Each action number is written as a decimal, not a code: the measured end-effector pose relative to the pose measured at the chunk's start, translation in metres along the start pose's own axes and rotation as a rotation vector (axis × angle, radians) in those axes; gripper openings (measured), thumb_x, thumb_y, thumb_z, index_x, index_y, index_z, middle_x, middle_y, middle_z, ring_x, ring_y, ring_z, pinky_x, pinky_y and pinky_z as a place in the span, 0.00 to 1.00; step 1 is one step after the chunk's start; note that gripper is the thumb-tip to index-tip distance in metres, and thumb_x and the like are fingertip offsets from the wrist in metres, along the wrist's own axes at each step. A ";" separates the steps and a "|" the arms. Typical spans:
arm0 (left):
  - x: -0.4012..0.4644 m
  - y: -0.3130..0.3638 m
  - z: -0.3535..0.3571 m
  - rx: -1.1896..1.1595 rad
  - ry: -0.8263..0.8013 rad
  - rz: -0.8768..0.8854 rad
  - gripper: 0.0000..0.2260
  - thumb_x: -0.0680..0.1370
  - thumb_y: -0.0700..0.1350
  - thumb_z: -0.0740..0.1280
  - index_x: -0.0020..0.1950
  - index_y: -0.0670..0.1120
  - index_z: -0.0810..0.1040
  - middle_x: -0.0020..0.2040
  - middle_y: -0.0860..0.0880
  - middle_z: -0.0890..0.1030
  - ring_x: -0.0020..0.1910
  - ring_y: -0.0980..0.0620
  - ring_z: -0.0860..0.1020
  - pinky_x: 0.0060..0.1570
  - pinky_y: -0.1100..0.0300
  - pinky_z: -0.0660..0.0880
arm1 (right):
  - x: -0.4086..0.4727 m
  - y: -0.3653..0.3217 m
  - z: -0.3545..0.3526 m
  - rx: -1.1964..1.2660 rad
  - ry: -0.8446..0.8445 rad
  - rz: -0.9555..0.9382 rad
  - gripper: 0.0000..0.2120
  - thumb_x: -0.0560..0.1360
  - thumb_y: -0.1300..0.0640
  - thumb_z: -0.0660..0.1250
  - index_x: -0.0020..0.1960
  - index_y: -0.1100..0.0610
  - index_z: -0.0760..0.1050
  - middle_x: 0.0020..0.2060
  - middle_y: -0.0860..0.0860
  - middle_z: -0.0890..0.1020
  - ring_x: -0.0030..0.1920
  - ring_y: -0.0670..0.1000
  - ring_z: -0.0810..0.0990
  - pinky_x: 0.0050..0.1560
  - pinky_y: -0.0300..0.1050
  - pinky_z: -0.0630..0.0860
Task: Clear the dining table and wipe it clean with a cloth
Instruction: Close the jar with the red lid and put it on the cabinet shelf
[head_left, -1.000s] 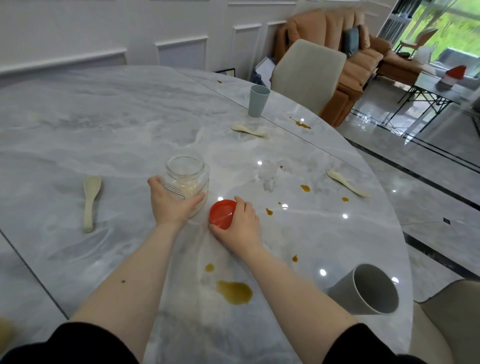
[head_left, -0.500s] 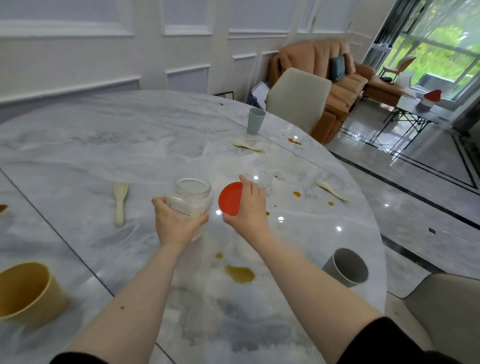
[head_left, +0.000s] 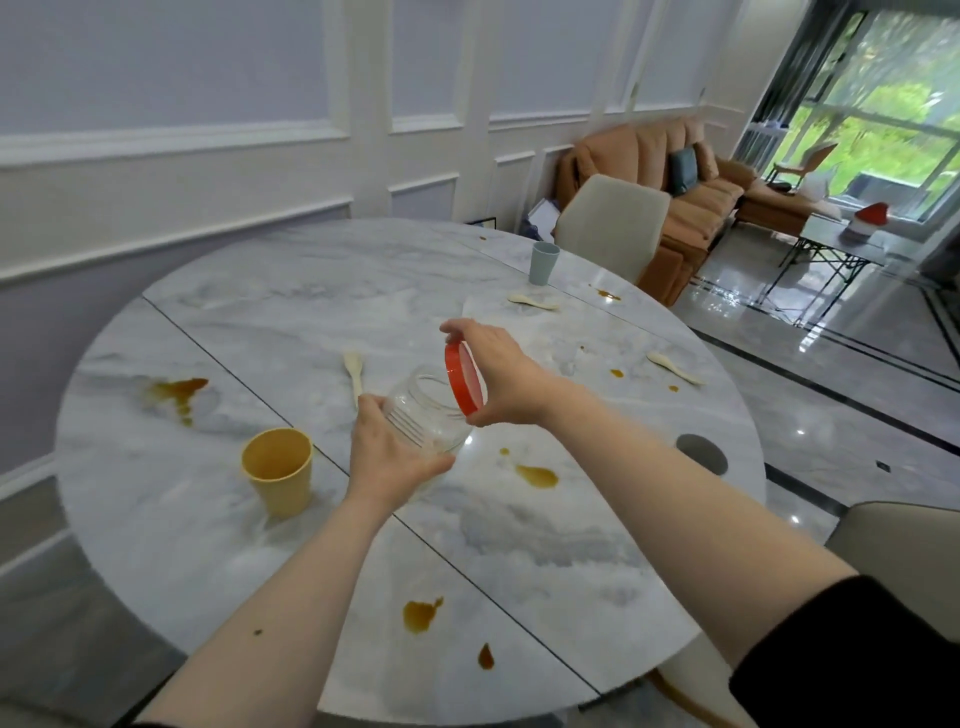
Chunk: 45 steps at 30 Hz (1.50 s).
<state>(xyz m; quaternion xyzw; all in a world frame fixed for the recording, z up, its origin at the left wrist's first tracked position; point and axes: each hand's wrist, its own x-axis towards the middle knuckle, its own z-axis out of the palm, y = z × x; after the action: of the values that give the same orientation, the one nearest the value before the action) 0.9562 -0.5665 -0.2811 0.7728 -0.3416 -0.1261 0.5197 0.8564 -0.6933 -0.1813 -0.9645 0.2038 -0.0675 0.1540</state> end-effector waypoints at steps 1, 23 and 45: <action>-0.008 0.001 -0.009 0.015 -0.010 0.007 0.38 0.53 0.51 0.81 0.53 0.47 0.60 0.50 0.48 0.71 0.49 0.48 0.73 0.42 0.60 0.69 | -0.006 -0.012 -0.004 0.053 -0.038 0.008 0.47 0.58 0.60 0.80 0.69 0.51 0.57 0.65 0.50 0.69 0.65 0.53 0.67 0.64 0.47 0.70; -0.123 0.015 -0.171 0.079 0.130 0.155 0.38 0.52 0.53 0.81 0.52 0.46 0.62 0.50 0.49 0.70 0.49 0.51 0.71 0.43 0.62 0.69 | -0.056 -0.203 -0.038 0.036 -0.243 -0.054 0.37 0.64 0.51 0.78 0.68 0.47 0.66 0.64 0.45 0.71 0.62 0.49 0.71 0.55 0.43 0.75; -0.137 0.002 -0.219 0.102 0.144 0.120 0.38 0.56 0.53 0.80 0.53 0.51 0.58 0.52 0.51 0.67 0.53 0.52 0.68 0.45 0.65 0.66 | -0.037 -0.265 -0.027 -0.067 -0.284 -0.029 0.37 0.65 0.42 0.75 0.69 0.50 0.66 0.65 0.49 0.72 0.59 0.51 0.72 0.53 0.44 0.74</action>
<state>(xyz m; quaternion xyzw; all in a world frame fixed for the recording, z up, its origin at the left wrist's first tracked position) 0.9758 -0.3197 -0.2078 0.7835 -0.3552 -0.0214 0.5093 0.9167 -0.4549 -0.0727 -0.9718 0.1679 0.0742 0.1480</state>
